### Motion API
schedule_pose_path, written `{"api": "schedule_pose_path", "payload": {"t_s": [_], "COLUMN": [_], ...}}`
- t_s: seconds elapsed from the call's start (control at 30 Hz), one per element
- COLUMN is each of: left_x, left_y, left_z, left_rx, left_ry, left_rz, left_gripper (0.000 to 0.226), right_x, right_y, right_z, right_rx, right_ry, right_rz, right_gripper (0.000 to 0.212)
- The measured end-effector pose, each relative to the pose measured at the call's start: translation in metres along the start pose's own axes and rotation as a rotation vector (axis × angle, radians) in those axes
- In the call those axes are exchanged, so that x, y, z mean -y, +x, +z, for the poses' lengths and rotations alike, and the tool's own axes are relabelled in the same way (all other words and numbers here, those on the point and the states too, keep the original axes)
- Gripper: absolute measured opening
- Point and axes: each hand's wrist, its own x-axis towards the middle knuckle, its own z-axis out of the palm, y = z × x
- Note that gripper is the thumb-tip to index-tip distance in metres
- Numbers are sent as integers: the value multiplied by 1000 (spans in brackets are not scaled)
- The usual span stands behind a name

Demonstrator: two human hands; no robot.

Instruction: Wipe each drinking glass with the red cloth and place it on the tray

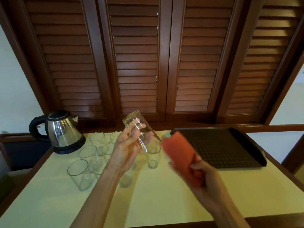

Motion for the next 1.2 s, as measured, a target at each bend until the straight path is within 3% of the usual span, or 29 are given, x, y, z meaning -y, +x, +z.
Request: {"api": "schedule_pose_path", "payload": {"t_s": [0.03,0.13,0.27,0.33,0.43,0.5,0.67,0.77,0.9,1.03,1.2], "left_x": [-2,1,11,10,5,3,-4,4,10,2,12], "left_y": [-2,-6,-13,-18,-22,-23,-10,-6,-3,5,0], "left_z": [-2,11,45,50,42,40,32,28,26,13,24], "left_rx": [1,5,32,107,229,256,149,90,63,8,101], "left_ry": [18,101,257,344,394,451,645,931,1325,1284,1306], "left_rz": [-2,-29,-77,-87,-119,-123,-10,55,213,293,274], "left_gripper": [96,80,53,50,72,80,88,77,74,72,77], "right_x": [13,13,-27,-28,-8,0,-15,-8,5,-6,8], "right_y": [8,-2,-22,-9,10,20,18,24,33,15,35], "right_z": [1,9,45,53,58,56,38,39,42,26,41], "right_rx": [-22,-82,255,250,245,308,380,284,270,413,353], "right_ry": [-83,-773,-1040,-1037,-983,-1008,-1027,-889,-1184,-1388,-1411], "right_rz": [-71,-424,-617,-598,-449,-448,-602,-564,-767,-879,-834], "right_gripper": [61,68,72,63,60,64,58,48,36,37,36]}}
